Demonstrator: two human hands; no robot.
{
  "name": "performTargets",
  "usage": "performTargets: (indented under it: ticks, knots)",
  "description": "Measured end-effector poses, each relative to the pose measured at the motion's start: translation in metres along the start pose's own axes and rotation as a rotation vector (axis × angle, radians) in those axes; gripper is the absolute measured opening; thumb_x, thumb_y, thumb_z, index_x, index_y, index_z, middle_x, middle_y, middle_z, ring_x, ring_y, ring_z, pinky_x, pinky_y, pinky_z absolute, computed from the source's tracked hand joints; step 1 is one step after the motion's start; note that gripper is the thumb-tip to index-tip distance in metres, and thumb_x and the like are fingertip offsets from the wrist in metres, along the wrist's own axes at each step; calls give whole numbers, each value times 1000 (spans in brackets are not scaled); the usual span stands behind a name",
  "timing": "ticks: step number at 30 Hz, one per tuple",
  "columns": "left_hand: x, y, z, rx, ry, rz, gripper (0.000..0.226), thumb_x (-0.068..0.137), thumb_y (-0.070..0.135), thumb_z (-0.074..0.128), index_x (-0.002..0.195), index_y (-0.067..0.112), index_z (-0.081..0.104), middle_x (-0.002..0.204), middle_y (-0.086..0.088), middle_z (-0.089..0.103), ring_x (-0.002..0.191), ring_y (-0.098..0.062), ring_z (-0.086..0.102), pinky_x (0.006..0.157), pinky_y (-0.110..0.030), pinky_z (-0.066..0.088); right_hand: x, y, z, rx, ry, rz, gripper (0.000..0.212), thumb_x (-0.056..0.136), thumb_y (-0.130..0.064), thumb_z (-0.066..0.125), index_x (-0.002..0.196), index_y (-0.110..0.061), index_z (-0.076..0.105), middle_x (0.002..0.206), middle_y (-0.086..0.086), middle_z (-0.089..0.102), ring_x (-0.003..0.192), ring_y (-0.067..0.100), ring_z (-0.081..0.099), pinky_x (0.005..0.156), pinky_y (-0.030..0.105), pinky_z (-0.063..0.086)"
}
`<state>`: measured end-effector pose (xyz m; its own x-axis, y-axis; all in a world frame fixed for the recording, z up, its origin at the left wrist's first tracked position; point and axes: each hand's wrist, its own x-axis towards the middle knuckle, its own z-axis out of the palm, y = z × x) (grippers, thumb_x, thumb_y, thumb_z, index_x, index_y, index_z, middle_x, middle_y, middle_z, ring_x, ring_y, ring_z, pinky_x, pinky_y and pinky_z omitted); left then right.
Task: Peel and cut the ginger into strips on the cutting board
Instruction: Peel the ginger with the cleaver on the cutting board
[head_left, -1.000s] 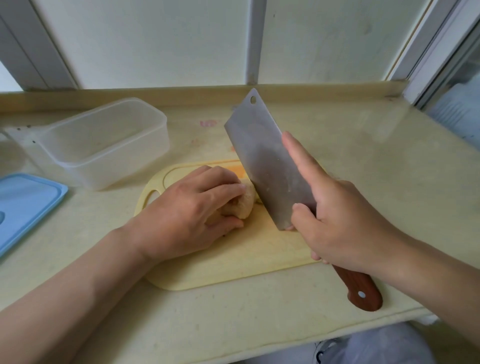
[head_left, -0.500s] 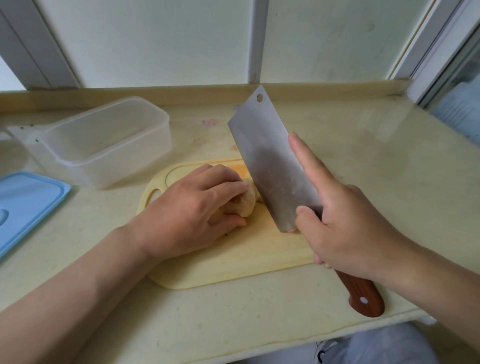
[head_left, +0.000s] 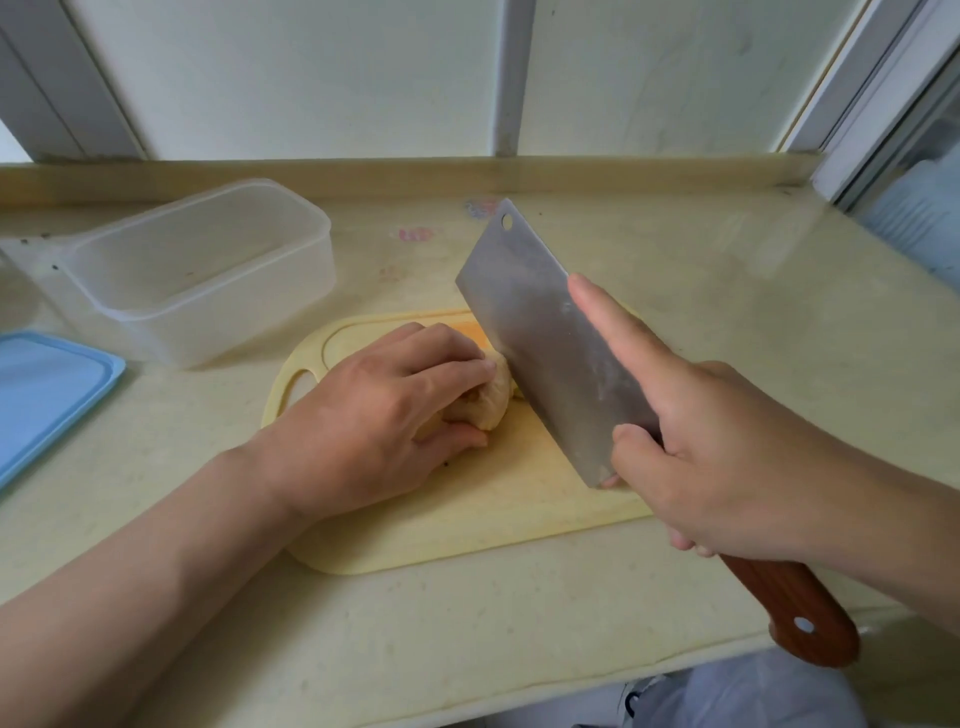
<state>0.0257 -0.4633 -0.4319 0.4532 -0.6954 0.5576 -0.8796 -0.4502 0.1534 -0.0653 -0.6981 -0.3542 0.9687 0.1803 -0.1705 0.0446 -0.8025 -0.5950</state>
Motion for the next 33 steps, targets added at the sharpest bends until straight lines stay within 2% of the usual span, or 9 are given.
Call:
performTargets:
  ticks: [4,6,8,11,17,20,24,27,33]
  knots:
    - [2,3,2,-6,2,29,42,82,23,78,116,1,70,113,-8,63,92,-26,60,84,-32,49,20,-10,-4,-29,-91,31,98,95,-9,42,147,-77,-6,82,10,69,43,24,66,42,41,59]
    - [3,4,2,2,-6,56,38,84,23,75,115,2,70,113,-7,61,91,-25,58,83,-28,47,32,-14,-5,-64,-141,49,96,96,-9,42,150,-73,-4,88,6,65,42,21,65,43,42,60]
    - [2,2,1,3,-3,50,39,85,24,75,116,1,70,112,-10,63,90,-28,60,82,-32,49,43,-22,-5,-99,-174,60,94,97,-11,42,151,-72,-5,93,2,59,46,23,68,45,45,62]
    - [0,1,-1,6,-6,42,41,85,24,76,117,-2,69,110,-14,65,88,-31,63,78,-41,52,56,-33,-6,-160,-205,50,94,98,-10,41,152,-69,-8,95,2,56,49,25,70,46,45,62]
    - [-2,0,-3,-7,-8,16,44,84,26,78,117,-1,69,110,-13,64,91,-29,63,79,-40,53,59,-30,-2,-85,-131,44,95,97,-8,42,154,-67,-6,95,7,63,47,22,68,43,40,60]
    - [-4,0,-5,-15,-6,-7,44,85,30,76,117,2,70,112,-11,65,95,-28,65,82,-40,54,42,-16,7,66,19,41,98,94,-6,43,153,-71,-1,84,7,70,43,20,65,42,36,58]
    - [-4,0,-7,-8,-15,-16,45,84,32,77,120,4,69,113,-9,65,98,-27,65,83,-39,55,17,-4,17,129,148,-2,100,94,-4,44,152,-73,1,63,17,65,49,32,64,46,48,59]
    - [-4,0,-7,-11,-22,-26,46,84,33,76,121,7,68,114,-7,65,98,-25,64,83,-39,55,9,3,20,105,191,-52,101,94,-4,46,150,-75,0,59,19,61,50,36,61,49,53,56]
    - [-4,-1,-7,-3,-22,-31,45,84,35,76,119,9,66,114,-5,64,98,-24,64,83,-37,53,3,5,24,135,201,-101,102,96,-4,46,143,-81,-3,56,21,54,49,38,57,48,55,53]
